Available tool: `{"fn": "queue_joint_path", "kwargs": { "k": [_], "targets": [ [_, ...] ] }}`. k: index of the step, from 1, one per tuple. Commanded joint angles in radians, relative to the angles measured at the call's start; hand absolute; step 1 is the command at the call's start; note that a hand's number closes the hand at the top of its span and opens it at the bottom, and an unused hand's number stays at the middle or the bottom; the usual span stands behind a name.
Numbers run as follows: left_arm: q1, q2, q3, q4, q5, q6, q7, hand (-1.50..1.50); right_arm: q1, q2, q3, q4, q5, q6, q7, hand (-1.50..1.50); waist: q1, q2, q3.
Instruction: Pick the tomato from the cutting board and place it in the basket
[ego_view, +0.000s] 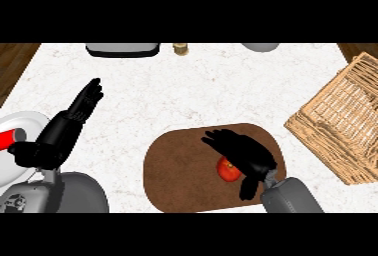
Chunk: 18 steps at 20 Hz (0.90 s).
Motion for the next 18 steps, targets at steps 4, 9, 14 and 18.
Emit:
{"fn": "queue_joint_path", "kwargs": {
  "k": [4,9,14,18],
  "targets": [
    [0.042,-0.023,-0.006,-0.009,-0.032,-0.009,-0.042,0.00,0.013,0.030,0.046,0.102,0.056,-0.022,-0.038,1.50,0.001,0.000,0.000],
    [-0.021,-0.019,0.022,0.003,-0.009,-0.025,0.024,0.00,0.035,-0.038,0.035,0.031,0.065,0.022,-0.102,1.50,-0.003,0.000,0.000],
    [0.001,-0.036,0.008,0.024,-0.053,-0.005,-0.033,0.00,0.015,-0.025,0.107,0.099,0.171,-0.096,-0.138,1.50,0.000,0.000,0.000],
    [-0.009,-0.008,0.043,0.042,-0.023,-0.029,-0.038,0.00,0.016,0.067,-0.055,0.129,0.174,-0.131,0.124,1.50,-0.006,0.002,0.000]
  ]
}}
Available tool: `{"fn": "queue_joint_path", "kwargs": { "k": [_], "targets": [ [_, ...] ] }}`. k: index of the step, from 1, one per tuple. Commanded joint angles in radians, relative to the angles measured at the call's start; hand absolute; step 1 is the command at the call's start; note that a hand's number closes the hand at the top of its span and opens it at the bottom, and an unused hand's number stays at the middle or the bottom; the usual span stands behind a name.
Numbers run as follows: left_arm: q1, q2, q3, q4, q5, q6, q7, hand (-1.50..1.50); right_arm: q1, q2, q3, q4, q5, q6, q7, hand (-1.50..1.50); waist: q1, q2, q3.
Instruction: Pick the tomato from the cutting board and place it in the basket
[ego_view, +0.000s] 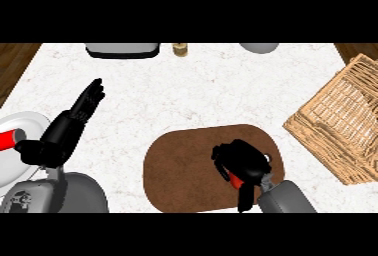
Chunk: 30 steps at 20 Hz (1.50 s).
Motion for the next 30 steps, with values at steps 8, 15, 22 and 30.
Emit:
{"fn": "queue_joint_path", "kwargs": {
  "k": [8,15,22,30],
  "targets": [
    [0.013,0.000,0.000,-0.015,0.003,-0.003,0.001,0.00,-0.005,0.108,-0.331,0.005,-0.013,-0.235,0.818,1.50,0.001,0.012,0.005],
    [0.025,-0.030,-0.046,-0.023,-0.017,-0.004,-0.006,0.00,-0.163,0.109,-0.132,-0.016,-0.259,-0.557,1.131,1.50,0.034,0.012,0.007],
    [0.001,-0.018,-0.029,0.002,-0.036,0.014,0.007,0.00,-0.235,0.109,0.003,-0.241,-0.098,-0.847,1.259,1.50,0.004,0.003,0.005],
    [0.052,-0.020,-0.022,-0.072,-0.005,-0.003,0.041,0.00,-0.359,0.108,0.001,-0.409,0.066,-0.666,1.570,1.50,0.004,0.003,0.004]
  ]
}}
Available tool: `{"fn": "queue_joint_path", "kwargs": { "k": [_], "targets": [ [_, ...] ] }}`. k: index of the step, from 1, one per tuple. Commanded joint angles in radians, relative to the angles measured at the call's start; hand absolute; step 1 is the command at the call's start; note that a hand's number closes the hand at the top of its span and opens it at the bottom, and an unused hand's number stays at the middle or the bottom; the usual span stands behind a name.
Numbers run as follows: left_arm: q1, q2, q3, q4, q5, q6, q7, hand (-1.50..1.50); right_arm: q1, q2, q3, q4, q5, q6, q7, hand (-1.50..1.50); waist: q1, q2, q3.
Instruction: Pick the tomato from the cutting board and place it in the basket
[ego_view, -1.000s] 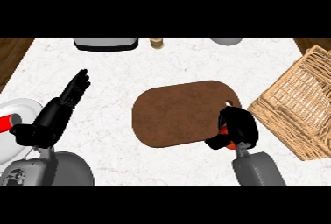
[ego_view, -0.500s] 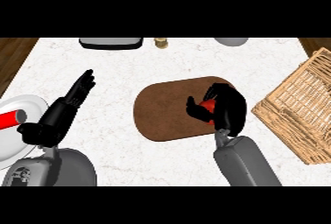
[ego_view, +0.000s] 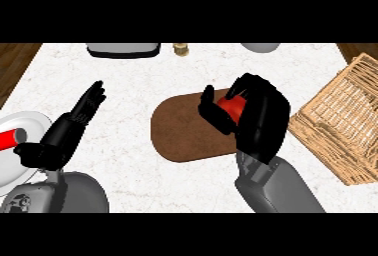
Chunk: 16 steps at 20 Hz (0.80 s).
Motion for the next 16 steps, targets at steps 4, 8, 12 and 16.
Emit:
{"fn": "queue_joint_path", "kwargs": {
  "k": [4,8,12,16],
  "targets": [
    [-0.018,0.018,0.031,0.066,-0.008,-0.005,-0.066,0.00,-0.083,0.005,-0.061,-0.059,0.139,0.144,0.224,1.50,-0.010,0.004,-0.001],
    [-0.062,-0.019,-0.003,0.008,-0.010,0.020,0.034,0.00,-0.164,0.005,-0.197,-0.072,0.121,0.270,0.186,1.50,-0.011,0.003,0.000],
    [0.007,0.011,0.019,-0.001,-0.010,-0.002,-0.015,0.00,-0.203,-0.036,-0.346,0.010,0.090,0.211,0.093,1.50,-0.001,0.006,0.000],
    [-0.050,-0.012,0.018,0.054,-0.017,0.017,-0.016,0.00,-0.247,-0.085,-0.446,0.065,0.104,0.196,0.058,1.50,-0.005,0.007,0.000]
  ]
}}
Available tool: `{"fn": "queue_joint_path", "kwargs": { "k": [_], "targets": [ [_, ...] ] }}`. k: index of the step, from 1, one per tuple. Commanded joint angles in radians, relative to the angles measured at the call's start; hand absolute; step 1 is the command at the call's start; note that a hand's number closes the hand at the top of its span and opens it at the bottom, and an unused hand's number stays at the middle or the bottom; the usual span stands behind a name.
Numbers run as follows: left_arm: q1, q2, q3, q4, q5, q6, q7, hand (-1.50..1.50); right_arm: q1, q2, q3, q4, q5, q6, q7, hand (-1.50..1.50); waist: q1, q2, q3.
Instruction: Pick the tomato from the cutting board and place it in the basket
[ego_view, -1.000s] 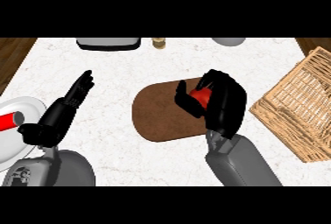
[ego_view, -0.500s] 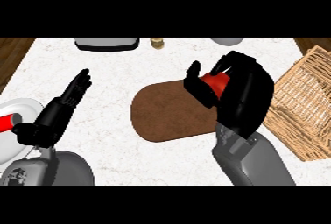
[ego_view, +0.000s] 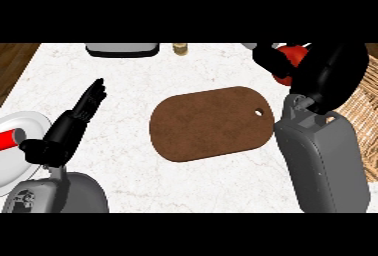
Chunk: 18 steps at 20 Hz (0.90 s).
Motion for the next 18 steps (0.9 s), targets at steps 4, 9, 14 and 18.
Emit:
{"fn": "queue_joint_path", "kwargs": {
  "k": [4,9,14,18],
  "targets": [
    [0.028,-0.019,-0.025,-0.068,-0.004,0.001,0.021,0.00,-0.091,-0.087,-0.202,0.145,0.002,-0.091,0.001,1.50,0.013,0.001,0.001],
    [0.008,0.020,0.019,0.005,0.020,-0.036,-0.014,0.00,-0.107,-0.204,-0.336,0.167,-0.051,-0.094,-0.076,1.50,0.004,0.002,0.001],
    [0.026,0.002,0.009,-0.094,0.031,-0.025,0.071,0.00,-0.038,-0.231,-0.366,0.133,-0.102,-0.050,-0.087,1.50,0.000,-0.003,0.001],
    [-0.044,0.018,0.037,0.032,0.016,-0.027,0.002,0.00,-0.008,-0.303,-0.438,0.251,-0.218,-0.106,-0.202,1.50,-0.001,0.002,0.001]
  ]
}}
